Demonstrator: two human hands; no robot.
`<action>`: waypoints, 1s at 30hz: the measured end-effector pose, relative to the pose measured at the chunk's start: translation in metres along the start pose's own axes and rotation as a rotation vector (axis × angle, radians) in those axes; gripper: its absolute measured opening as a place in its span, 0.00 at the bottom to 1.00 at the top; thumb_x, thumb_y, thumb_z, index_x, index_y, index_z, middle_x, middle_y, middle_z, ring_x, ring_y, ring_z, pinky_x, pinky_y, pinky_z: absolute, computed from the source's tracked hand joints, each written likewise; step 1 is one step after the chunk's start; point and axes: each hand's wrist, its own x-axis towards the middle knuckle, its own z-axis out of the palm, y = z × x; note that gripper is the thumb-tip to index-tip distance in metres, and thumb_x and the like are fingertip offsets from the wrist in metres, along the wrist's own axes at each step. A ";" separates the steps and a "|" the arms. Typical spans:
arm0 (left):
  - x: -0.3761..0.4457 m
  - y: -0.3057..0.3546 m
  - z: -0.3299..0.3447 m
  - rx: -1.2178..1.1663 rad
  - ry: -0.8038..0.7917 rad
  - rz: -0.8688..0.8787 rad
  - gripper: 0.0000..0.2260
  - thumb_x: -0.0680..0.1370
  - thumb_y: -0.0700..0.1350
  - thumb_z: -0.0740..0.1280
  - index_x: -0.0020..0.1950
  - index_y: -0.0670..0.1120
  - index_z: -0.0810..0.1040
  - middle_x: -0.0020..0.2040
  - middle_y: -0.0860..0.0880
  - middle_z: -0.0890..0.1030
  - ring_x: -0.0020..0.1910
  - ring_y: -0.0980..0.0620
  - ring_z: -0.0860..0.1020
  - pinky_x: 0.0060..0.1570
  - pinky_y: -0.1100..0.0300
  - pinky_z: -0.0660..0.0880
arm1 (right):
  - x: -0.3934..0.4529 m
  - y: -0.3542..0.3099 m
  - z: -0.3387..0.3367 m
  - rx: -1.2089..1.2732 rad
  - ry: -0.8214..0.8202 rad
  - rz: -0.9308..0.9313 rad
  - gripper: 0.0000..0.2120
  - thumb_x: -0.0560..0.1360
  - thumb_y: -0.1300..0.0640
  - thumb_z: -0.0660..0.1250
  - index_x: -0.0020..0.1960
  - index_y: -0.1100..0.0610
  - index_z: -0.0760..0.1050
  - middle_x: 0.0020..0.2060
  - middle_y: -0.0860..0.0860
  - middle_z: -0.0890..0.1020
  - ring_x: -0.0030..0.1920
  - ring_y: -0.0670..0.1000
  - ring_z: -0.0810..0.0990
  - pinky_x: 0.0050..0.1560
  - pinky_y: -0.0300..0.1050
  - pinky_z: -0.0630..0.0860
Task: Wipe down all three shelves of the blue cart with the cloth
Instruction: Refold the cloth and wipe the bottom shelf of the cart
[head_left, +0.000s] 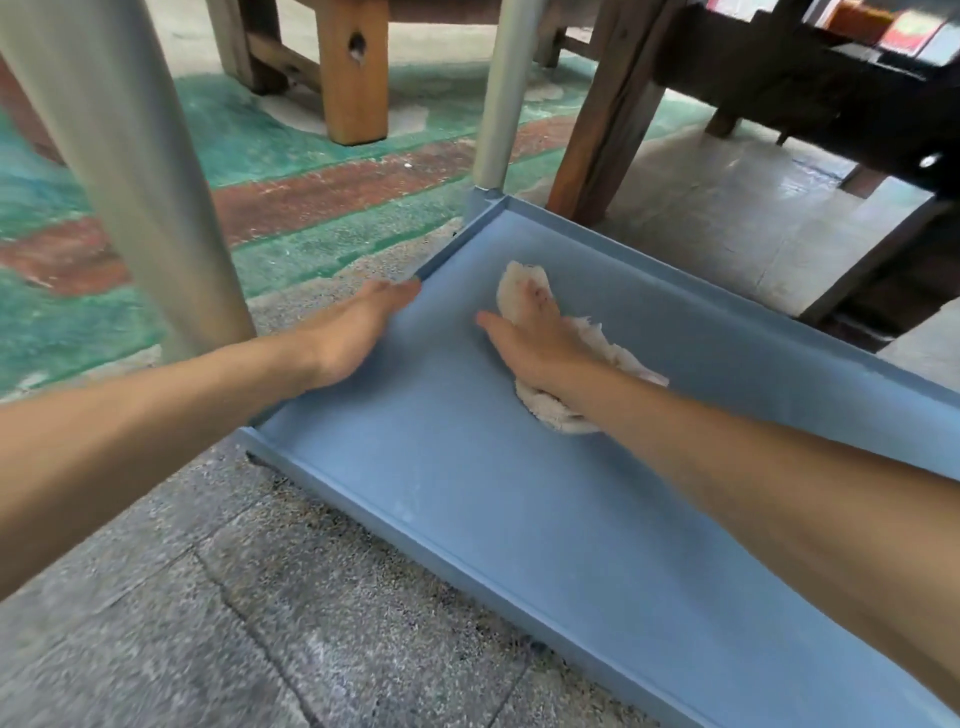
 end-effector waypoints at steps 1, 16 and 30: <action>0.001 0.003 0.001 -0.097 0.010 0.021 0.25 0.80 0.67 0.47 0.71 0.59 0.69 0.64 0.65 0.71 0.64 0.67 0.75 0.63 0.76 0.62 | -0.003 -0.011 0.006 -0.049 -0.011 -0.133 0.40 0.80 0.36 0.56 0.84 0.52 0.45 0.84 0.51 0.50 0.81 0.59 0.55 0.79 0.55 0.56; -0.009 -0.001 0.012 0.379 0.003 0.061 0.47 0.66 0.79 0.38 0.81 0.57 0.51 0.81 0.52 0.53 0.80 0.53 0.46 0.77 0.42 0.48 | -0.162 -0.037 0.023 -0.254 -0.186 -0.949 0.27 0.76 0.60 0.65 0.74 0.55 0.69 0.75 0.52 0.72 0.81 0.52 0.57 0.80 0.50 0.43; -0.032 0.014 0.053 0.838 0.093 0.484 0.41 0.73 0.69 0.33 0.72 0.48 0.66 0.77 0.46 0.60 0.80 0.48 0.50 0.76 0.40 0.51 | -0.253 0.136 -0.049 -0.089 -0.143 -0.718 0.18 0.62 0.71 0.63 0.45 0.56 0.81 0.59 0.40 0.84 0.69 0.42 0.76 0.78 0.51 0.64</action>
